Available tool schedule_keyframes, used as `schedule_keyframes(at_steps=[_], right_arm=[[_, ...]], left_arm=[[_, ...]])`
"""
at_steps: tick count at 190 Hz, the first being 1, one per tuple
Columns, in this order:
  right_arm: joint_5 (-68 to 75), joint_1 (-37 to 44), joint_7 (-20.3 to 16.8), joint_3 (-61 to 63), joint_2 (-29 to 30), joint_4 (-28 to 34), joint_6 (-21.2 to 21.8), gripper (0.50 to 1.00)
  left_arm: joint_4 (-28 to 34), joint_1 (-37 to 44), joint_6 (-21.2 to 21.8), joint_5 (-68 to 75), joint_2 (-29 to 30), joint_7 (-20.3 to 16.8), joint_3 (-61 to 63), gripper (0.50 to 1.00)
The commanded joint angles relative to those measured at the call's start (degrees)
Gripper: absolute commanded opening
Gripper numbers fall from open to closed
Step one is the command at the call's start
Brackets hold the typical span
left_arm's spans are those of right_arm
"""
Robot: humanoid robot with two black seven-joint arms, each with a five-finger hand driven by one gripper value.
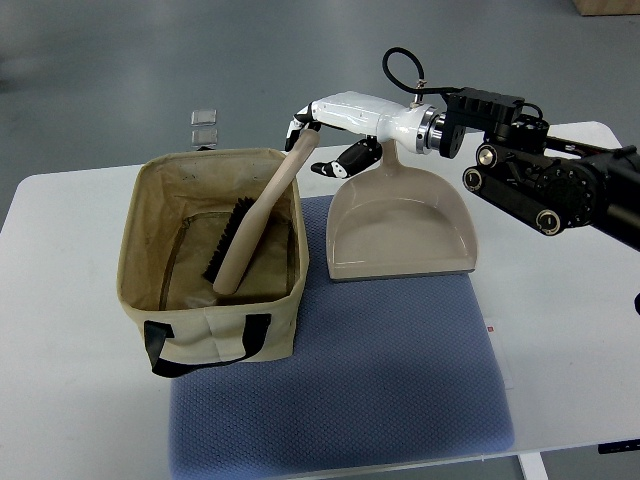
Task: Put pink broom in yellow bag with right hand
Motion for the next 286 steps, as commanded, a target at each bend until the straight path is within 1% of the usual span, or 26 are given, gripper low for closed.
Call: schedule_keyframes(at_steps=[1, 16, 25, 41, 47, 50, 59, 70, 103, 110, 136, 159, 206, 217, 239, 286], right_arm=[[0.5, -0.2, 0.2, 0.5, -0.1, 0.1, -0.3, 0.713], [1.5, -0.2, 0.3, 1.4, -0.1, 0.1, -1.0, 0.721], [2.6, -0.3, 0.3, 2.7, 0.1, 0.1, -1.4, 0.752], [4.1, -0.5, 0.2, 4.7, 0.2, 0.1, -1.5, 0.756], [4.9, -0.8, 0.2, 5.8, 0.2, 0.1, -1.5, 0.772], [5.5, -1.0, 0.2, 6.5, 0.3, 0.1, -1.5, 0.791], [6.9, -1.7, 0.0, 8.1, 0.3, 0.1, -1.5, 0.803], [9.3, -3.3, 0.0, 10.7, 0.3, 0.1, -1.5, 0.823], [16.7, -8.8, 0.5, 16.1, 0.3, 0.0, -2.2, 0.838], [20.0, -10.9, 0.5, 18.0, 0.5, -0.1, -3.0, 0.86], [30.7, -16.5, 0.7, 22.6, 0.8, -0.2, -4.1, 0.864], [40.6, -20.2, 0.7, 25.5, 1.9, -0.7, -4.5, 0.887], [48.6, -22.7, 0.8, 26.8, 3.5, -2.5, -5.3, 0.895], [51.4, -23.3, 0.6, 28.2, 3.9, -2.5, -5.2, 0.913], [57.1, -24.0, 0.6, 29.0, 4.5, -2.6, -5.2, 0.926], [69.5, -25.4, 0.7, 29.2, 4.2, -3.1, -4.6, 0.928]], left_arm=[[-0.2, -0.2, 0.0, 0.0, 0.0, 0.0, 0.0, 1.0], [0.1, -0.2, 0.0, 0.0, 0.0, 0.0, 0.0, 1.0], [0.2, -0.2, 0.0, 0.0, 0.0, -0.1, -0.1, 1.0], [0.1, -0.2, 0.0, 0.0, 0.0, 0.0, -0.1, 1.0], [0.0, -0.2, 0.0, 0.0, 0.0, 0.0, 0.0, 1.0], [-0.2, -0.2, 0.0, 0.0, 0.0, 0.0, 0.0, 1.0], [-0.3, -0.2, 0.0, 0.0, 0.0, 0.0, 0.0, 1.0], [-0.2, -0.3, 0.0, 0.0, 0.0, 0.0, 0.1, 1.0], [0.2, -0.6, 0.0, 0.0, 0.0, 0.0, 0.1, 1.0], [0.1, -0.6, 0.0, 0.0, 0.0, -0.1, 0.0, 1.0], [0.0, -0.6, 0.0, 0.0, 0.0, -0.1, 0.0, 1.0], [0.1, -0.6, 0.0, 0.0, 0.0, -0.1, 0.0, 1.0], [0.1, -0.6, 0.0, 0.0, 0.0, 0.0, 0.0, 1.0], [-0.4, -0.5, -0.2, 0.0, 0.0, 0.0, 0.0, 1.0], [-0.4, -0.5, -0.2, 0.0, 0.0, 0.0, 0.1, 1.0], [0.1, -0.6, 0.1, 0.0, 0.0, 0.0, 0.0, 1.0]])
